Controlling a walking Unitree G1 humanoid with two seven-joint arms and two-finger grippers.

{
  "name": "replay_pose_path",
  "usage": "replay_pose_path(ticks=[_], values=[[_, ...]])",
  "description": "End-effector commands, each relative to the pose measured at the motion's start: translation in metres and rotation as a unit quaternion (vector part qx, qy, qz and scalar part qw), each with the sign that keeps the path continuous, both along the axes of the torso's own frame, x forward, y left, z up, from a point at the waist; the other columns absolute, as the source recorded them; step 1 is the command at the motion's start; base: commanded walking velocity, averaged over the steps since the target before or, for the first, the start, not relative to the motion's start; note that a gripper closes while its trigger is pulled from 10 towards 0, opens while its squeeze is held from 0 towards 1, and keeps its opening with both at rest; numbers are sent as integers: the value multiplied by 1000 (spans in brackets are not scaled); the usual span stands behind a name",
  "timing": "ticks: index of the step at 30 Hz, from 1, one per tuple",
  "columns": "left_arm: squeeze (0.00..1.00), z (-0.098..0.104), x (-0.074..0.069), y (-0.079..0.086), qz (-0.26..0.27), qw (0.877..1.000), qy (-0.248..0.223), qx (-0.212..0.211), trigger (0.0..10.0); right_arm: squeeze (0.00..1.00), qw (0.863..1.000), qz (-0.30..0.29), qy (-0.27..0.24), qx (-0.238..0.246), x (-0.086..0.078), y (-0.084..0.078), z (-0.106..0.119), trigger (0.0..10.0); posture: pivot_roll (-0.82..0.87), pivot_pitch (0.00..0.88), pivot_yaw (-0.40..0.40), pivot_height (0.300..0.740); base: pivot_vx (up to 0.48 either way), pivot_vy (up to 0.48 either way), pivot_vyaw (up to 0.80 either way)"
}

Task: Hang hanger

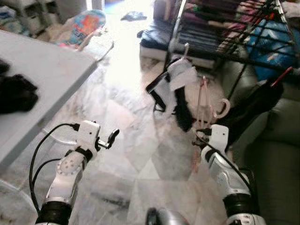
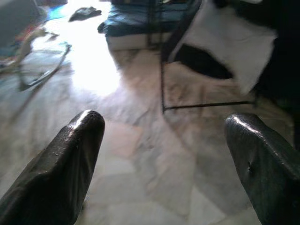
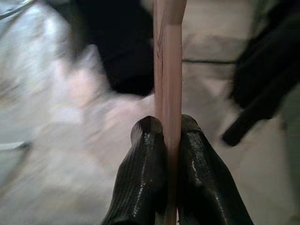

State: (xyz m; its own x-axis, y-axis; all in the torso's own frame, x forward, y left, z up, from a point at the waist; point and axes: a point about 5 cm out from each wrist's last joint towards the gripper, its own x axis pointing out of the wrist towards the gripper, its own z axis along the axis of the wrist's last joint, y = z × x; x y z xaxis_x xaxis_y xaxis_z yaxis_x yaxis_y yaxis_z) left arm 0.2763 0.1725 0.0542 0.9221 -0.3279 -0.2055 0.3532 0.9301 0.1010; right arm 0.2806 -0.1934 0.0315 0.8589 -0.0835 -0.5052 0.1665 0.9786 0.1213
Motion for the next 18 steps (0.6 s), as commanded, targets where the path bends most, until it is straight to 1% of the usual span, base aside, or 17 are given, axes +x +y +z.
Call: replay_pose_path(ticks=[1,4,5,7,18], values=[[0,2,0,-7,-20,1000,-5,1,10000,0,999,-34,-9,-21,0,-13,3,10000,-32,33,-86,740,480,0,0],[0,2,0,-7,-21,1000,-5,1,10000,0,999,-41,-13,-25,1,-15,4,10000,-35,32,-86,740,480,0,0],[0,2,0,-7,-22,1000,-5,0,10000,0,998,-51,-15,-38,1,-19,5,10000,-35,32,-86,740,480,0,0],[0,2,0,-8,-24,1000,-4,0,10000,0,997,-62,-15,-44,2,-22,6,10000,-35,32,-86,740,480,0,0],[0,2,0,-10,-30,1000,-4,1,10000,0,995,-76,-20,-57,5,-25,7,10000,-32,34,-86,740,480,0,0]])
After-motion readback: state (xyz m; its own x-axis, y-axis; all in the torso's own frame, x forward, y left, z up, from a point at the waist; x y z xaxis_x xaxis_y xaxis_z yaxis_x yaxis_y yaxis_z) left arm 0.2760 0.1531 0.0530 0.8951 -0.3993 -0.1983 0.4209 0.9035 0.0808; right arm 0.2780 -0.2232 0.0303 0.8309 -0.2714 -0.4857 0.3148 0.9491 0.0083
